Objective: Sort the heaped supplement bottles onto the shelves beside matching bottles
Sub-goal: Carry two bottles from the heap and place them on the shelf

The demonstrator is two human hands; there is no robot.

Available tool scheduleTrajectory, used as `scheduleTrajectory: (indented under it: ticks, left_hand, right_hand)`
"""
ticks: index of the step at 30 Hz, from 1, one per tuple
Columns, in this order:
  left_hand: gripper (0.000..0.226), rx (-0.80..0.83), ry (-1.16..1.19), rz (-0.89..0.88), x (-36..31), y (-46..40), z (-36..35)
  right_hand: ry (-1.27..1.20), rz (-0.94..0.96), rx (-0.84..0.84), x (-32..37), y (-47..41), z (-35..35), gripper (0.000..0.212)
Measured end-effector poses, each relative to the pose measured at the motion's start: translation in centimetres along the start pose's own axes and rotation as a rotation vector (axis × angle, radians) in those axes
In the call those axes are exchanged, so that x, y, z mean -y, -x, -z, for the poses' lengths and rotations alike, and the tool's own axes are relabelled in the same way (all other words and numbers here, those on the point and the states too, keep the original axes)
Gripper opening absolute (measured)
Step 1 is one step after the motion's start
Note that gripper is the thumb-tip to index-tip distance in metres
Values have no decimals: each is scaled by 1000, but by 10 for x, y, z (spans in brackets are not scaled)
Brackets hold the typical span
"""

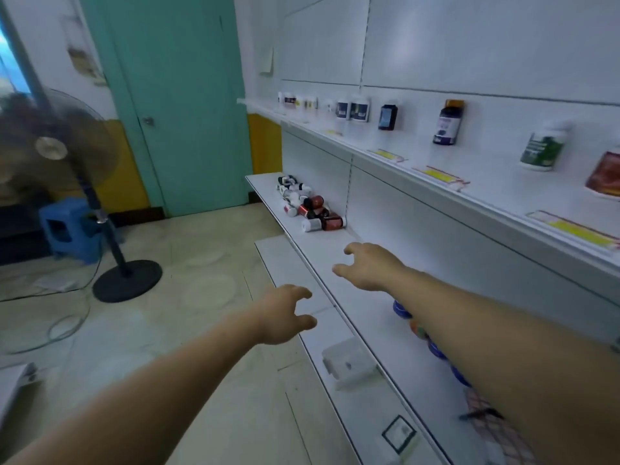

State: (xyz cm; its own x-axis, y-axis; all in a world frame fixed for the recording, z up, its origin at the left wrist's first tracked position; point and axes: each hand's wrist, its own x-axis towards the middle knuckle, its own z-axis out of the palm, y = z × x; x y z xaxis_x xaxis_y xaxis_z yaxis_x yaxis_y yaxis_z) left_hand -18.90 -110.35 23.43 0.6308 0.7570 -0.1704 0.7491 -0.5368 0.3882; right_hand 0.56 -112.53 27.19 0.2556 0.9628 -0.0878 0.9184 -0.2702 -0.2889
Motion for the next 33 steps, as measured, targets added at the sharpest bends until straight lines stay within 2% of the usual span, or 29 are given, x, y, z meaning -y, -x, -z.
scheduleTrajectory:
  ticks: [11,20,28,33]
  left_hand:
    - [56,67,46,-51,124,-259,43]
    - [56,201,117,-3,221,-457,77]
    - [63,391,138,-96,283,-627,69]
    - [58,380,127,-169,303,-711,53]
  right_hand:
    - [-224,-171,24,2,-280,-41,66]
    - [-405,-441,65,-10,-464,-77,71]
    - [-575,-707,-97,-6,-578,-103,50]
    - [-692,-892,-182,-15,-632,-128,52]
